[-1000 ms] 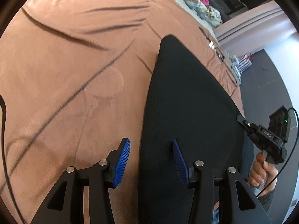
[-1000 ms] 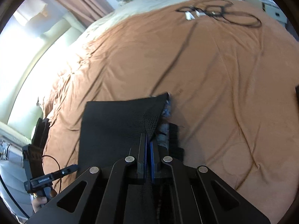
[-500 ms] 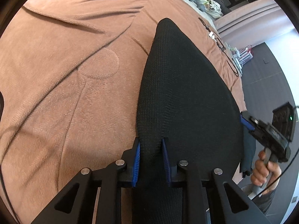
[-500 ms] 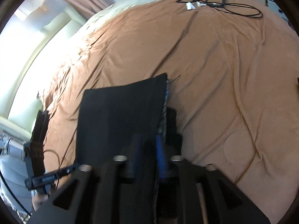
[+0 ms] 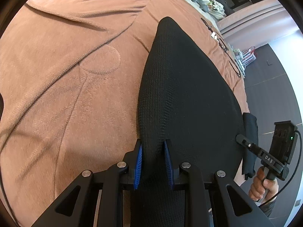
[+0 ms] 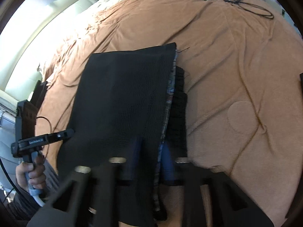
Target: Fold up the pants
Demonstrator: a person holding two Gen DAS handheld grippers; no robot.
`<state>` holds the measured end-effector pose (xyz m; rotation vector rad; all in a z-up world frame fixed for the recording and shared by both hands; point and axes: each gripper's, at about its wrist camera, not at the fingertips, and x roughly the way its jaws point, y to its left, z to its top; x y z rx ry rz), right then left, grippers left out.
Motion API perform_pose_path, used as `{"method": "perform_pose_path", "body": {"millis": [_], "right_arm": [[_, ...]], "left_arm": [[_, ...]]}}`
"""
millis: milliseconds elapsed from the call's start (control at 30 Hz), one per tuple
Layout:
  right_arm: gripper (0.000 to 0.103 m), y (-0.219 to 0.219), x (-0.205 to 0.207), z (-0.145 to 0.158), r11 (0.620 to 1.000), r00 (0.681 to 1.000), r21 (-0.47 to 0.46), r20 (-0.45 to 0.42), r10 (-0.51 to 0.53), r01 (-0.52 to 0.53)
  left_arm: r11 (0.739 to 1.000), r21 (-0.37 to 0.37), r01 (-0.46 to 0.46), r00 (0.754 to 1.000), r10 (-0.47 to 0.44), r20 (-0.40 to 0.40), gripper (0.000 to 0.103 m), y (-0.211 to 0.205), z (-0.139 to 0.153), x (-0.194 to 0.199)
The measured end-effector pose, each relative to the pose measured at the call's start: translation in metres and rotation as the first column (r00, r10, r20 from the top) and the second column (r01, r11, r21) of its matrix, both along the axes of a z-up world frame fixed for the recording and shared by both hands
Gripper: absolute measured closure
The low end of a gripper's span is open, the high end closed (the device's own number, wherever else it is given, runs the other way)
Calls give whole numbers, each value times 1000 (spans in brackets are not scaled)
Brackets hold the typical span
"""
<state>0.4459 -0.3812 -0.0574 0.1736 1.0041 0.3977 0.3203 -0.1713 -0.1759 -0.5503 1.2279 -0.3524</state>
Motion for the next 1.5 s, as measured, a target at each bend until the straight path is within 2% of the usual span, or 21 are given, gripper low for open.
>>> {"method": "perform_pose_path", "body": {"millis": [133, 333, 367, 467, 500, 700, 867, 933, 1033, 1100, 1233, 1300, 1367, 1467, 1500], "right_arm": [[100, 8, -4, 15, 997, 998, -74, 56, 9, -5], [100, 6, 0, 13, 994, 999, -113, 42, -5, 10], [100, 9, 0, 11, 993, 999, -114, 36, -10, 14], [100, 6, 2, -1, 995, 1000, -94, 3, -20, 20], [100, 5, 3, -5, 996, 1000, -88, -4, -24, 24], [100, 4, 7, -10, 999, 1000, -44, -1, -28, 28], [92, -3, 4, -18, 999, 999, -24, -2, -42, 42], [83, -5, 5, -19, 998, 998, -25, -6, -60, 60], [69, -10, 2, -21, 995, 996, -38, 2, -87, 87], [69, -12, 0, -24, 996, 997, -16, -6, -83, 83], [68, -19, -1, -33, 995, 996, 57, -37, -78, 80], [68, -27, 2, -43, 988, 995, 134, -76, -60, 70], [68, -33, 4, -47, 983, 995, 173, -88, -50, 64], [69, -36, 2, -48, 980, 996, 192, -83, -34, 49], [77, -35, 1, -48, 976, 996, 214, -87, -18, 36]], "left_arm": [[1000, 0, 6, 1000, -6, 2, 79, -3, 2, 1], [1000, -19, 0, 1000, 1, 4, 76, 1, 4, 6], [1000, -23, -5, 1000, 5, 8, 72, 3, 4, 7], [999, -25, -30, 999, 30, 22, 49, 10, 3, 13], [999, -30, -37, 999, 38, 24, 45, 11, 1, 16], [998, -48, -35, 999, 35, 13, 45, 7, -10, 26], [997, -75, -23, 1000, 23, 1, 45, 1, -11, 19], [996, -87, -11, 1000, 10, -7, 45, -2, -10, 13], [993, -114, 1, 999, -5, -34, 48, -4, -12, 2], [991, -135, 4, 998, -12, -56, 55, -6, -14, -5], [988, -157, 1, 998, -11, -65, 57, -9, -16, -11], [988, -155, -3, 998, -8, -69, 77, -8, -17, -13], [987, -162, -10, 997, -2, -71, 86, -6, -16, -14], [986, -167, -13, 998, 3, -55, 90, -1, -6, -11], [986, -165, -12, 999, 3, -50, 91, 1, -2, -11]]}}
